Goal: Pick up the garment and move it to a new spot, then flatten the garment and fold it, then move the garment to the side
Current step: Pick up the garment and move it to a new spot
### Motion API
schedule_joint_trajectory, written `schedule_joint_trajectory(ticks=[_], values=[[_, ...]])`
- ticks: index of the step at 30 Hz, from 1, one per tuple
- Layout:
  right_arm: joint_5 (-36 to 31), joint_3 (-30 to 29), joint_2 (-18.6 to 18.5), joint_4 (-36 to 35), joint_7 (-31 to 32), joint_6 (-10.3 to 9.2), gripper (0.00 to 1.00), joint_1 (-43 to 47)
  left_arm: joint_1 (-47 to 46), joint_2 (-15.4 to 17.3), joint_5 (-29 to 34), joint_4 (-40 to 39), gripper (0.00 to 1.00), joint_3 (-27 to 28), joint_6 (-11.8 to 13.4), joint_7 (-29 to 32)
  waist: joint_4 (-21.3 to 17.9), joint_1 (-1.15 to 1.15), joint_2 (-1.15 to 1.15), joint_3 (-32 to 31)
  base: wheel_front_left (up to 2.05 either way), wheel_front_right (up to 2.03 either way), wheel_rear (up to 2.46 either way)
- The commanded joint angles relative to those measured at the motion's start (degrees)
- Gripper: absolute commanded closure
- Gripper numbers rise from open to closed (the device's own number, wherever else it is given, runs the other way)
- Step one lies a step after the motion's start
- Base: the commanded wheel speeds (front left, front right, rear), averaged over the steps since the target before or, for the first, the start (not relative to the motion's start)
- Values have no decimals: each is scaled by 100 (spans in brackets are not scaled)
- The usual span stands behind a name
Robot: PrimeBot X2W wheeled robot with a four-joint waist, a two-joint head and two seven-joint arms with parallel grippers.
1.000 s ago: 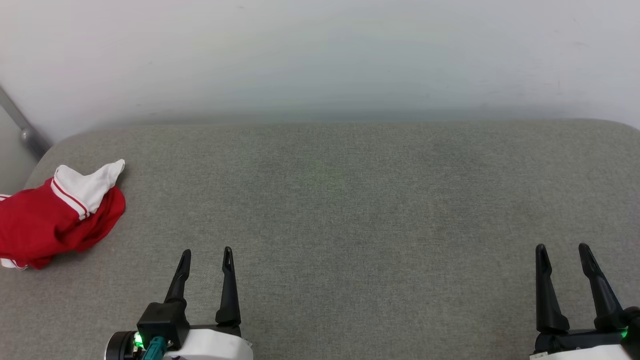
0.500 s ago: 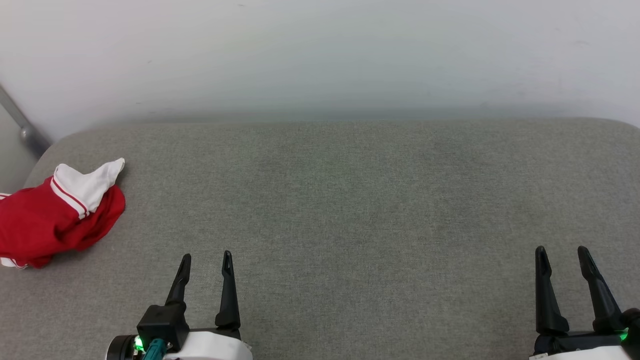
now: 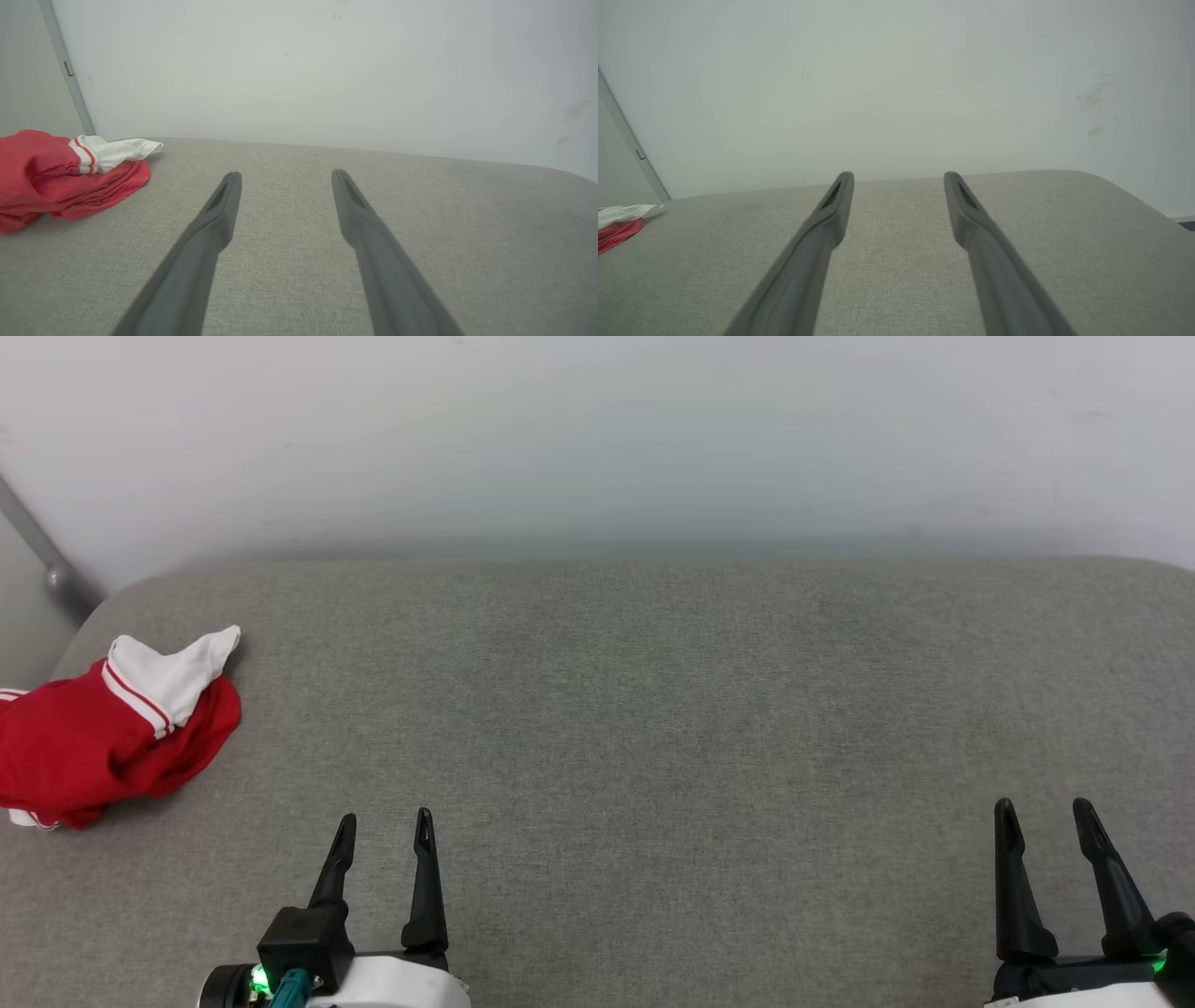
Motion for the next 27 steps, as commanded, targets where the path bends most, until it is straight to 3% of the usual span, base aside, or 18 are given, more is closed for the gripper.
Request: schedule_joint_trajectory(ticks=[1, 11, 27], values=[[-14, 12, -1, 10, -20, -2, 0, 48, -23, 7, 54, 13, 0, 11, 24, -16, 39, 0, 0, 3, 0, 0, 0], [-82, 37, 0, -23, -18, -2, 0, 58, -101, 6, 157, 57, 0, 33, 119, -16, 438, 0, 0, 32, 0, 0, 0], [-177, 39, 0, -70, -17, -2, 0, -2, -190, 6, 124, 6, 0, 118, 277, -16, 1693, 0, 0, 167, 0, 0, 0]])
